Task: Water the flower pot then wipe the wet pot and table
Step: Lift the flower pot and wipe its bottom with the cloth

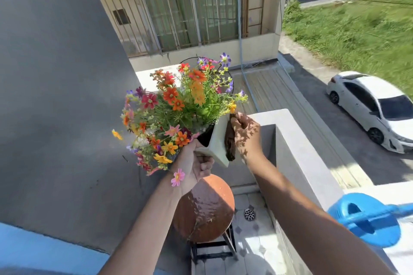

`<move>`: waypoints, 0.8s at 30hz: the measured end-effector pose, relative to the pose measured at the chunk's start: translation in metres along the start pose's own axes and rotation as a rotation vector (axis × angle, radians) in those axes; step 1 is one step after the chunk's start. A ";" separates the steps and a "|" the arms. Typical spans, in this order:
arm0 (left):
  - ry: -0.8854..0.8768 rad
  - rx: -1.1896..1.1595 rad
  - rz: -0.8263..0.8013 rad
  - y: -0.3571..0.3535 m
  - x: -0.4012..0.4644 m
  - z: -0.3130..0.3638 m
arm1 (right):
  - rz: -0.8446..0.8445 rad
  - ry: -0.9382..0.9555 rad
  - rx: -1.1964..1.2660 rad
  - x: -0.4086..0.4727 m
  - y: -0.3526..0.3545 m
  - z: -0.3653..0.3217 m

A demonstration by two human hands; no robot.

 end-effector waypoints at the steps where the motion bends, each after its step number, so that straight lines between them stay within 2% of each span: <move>1: -0.001 0.002 0.008 0.000 0.001 -0.001 | -0.003 0.035 0.011 -0.002 -0.003 -0.008; 6: -0.041 0.000 0.044 0.006 0.002 0.007 | -0.092 0.038 0.083 -0.042 -0.020 -0.040; 11: -0.117 0.003 0.018 0.006 0.001 0.013 | -0.053 0.131 -0.007 -0.089 -0.026 -0.038; 14: -0.085 0.030 0.029 0.007 0.000 0.012 | -0.016 0.131 0.023 -0.074 -0.025 -0.041; 17: -0.041 0.098 0.048 0.012 -0.003 0.010 | -0.014 0.022 0.151 -0.043 -0.020 -0.038; 19: -0.025 0.145 0.061 0.016 -0.004 0.010 | -0.003 0.028 0.171 -0.029 -0.012 -0.040; 24: 0.000 0.206 0.143 0.034 -0.009 0.019 | -0.087 0.016 0.191 -0.009 0.001 -0.031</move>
Point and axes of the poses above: each hand's wrist, its own x-axis towards the middle knuckle, its own y-axis out of the back of the hand, z = x × y, the point moved 7 cm from there along x, towards the middle knuckle, and after that the axes turned 8 degrees about -z, right-handed, at the moved point
